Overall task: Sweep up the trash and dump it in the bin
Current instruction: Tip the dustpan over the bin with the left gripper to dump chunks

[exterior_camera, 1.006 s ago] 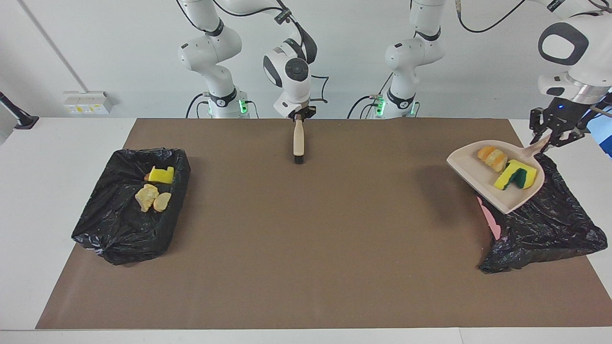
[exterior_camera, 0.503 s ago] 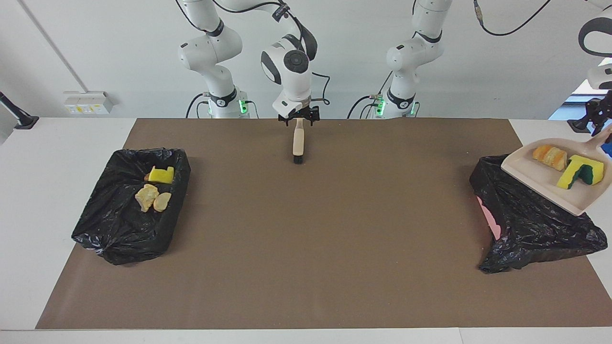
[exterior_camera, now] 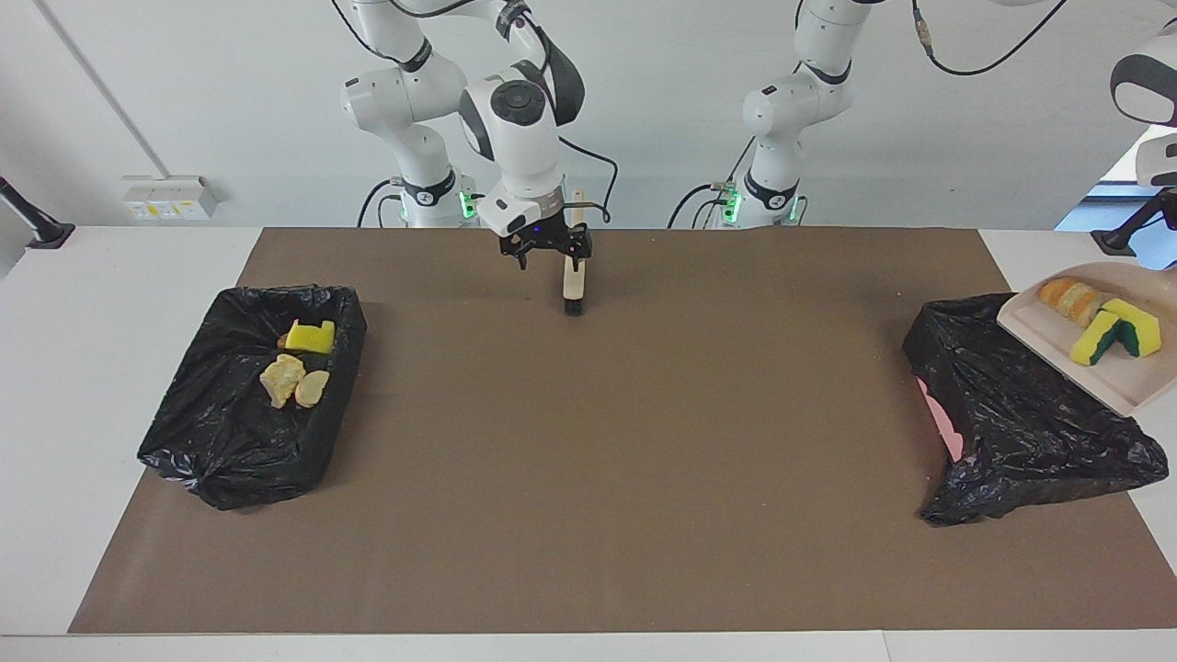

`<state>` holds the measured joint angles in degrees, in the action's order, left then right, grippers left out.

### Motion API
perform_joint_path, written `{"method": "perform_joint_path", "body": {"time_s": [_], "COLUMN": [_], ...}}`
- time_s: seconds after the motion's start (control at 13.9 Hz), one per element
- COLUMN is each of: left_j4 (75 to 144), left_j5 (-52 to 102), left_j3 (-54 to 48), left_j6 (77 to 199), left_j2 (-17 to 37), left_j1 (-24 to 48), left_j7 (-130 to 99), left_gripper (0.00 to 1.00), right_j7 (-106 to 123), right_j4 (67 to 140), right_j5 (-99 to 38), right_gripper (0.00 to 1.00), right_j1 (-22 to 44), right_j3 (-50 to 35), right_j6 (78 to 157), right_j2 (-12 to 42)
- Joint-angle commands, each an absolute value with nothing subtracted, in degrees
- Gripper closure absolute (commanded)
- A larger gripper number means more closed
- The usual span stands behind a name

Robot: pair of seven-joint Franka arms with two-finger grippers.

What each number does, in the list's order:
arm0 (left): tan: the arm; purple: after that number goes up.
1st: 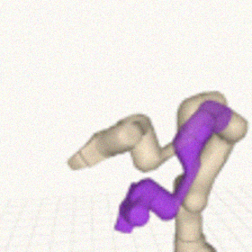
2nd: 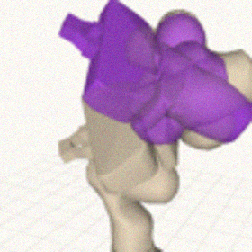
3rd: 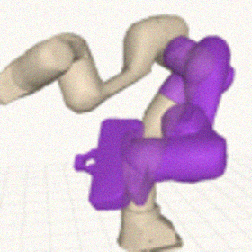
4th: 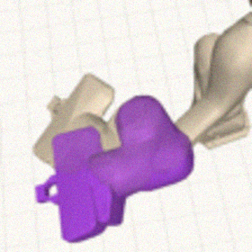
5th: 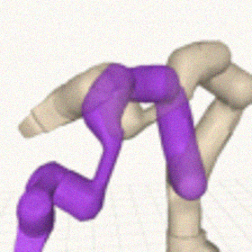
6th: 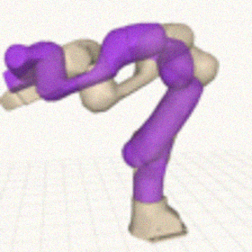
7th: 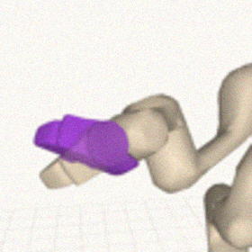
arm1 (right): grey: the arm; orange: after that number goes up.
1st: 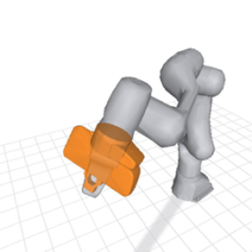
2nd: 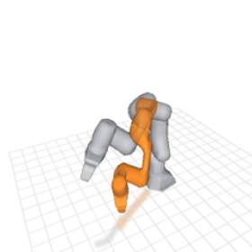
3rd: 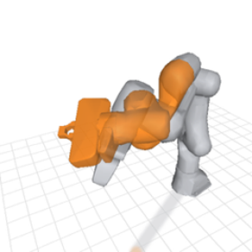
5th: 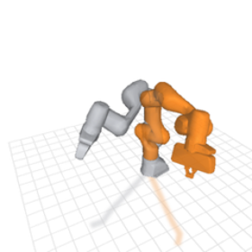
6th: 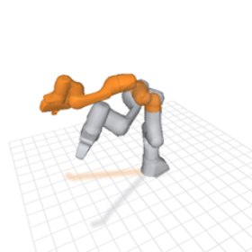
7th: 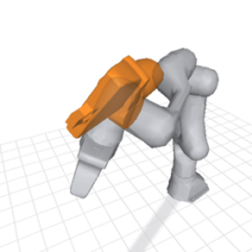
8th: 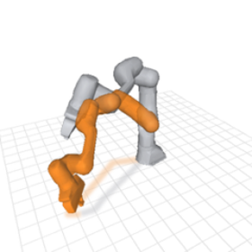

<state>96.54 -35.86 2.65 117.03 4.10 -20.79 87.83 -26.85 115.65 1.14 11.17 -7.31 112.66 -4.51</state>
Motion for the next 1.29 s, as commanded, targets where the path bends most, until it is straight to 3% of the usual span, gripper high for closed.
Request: {"method": "perform_joint_path", "body": {"time_s": [0.0, 0.36, 0.72, 1.01, 1.22], "left_j4": [96.9, 95.6, 92.2, 92.5, 97.2], "left_j5": [-41.5, -49.9, -37.7, -26.1, -17.2], "left_j3": [2.9, 2.5, 2.6, 2.3, 2.2], "left_j6": [115.8, 108.6, 103.9, 98.6, 94.1], "left_j2": [3.7, 3.7, 2.2, -1.1, -4.4], "left_j1": [-20.2, -14.5, -14.0, -12.9, -8.5], "left_j7": [86.7, 86.6, 85.3, 81.9, 63.4], "left_gripper": [1.0, 1.0, 1.0, 1.0, 1.0], "right_j7": [-19.4, -9.2, 0.1, -0.3, -0.1], "right_j4": [108.0, 99.3, 87.7, 90.6, 90.4], "right_j5": [2.2, 3.0, 3.0, 2.0, 2.4], "right_gripper": [0.0, 0.0, 0.0, 0.0, 0.0], "right_j1": [4.5, 3.9, -0.3, -2.5, -2.3], "right_j3": [-7.3, 3.9, 5.7, 4.3, 4.6], "right_j6": [106.1, 96.8, 81.3, 81.4, 81.3], "right_j2": [-3.4, -4.4, -4.3, -6.5, -6.5]}}
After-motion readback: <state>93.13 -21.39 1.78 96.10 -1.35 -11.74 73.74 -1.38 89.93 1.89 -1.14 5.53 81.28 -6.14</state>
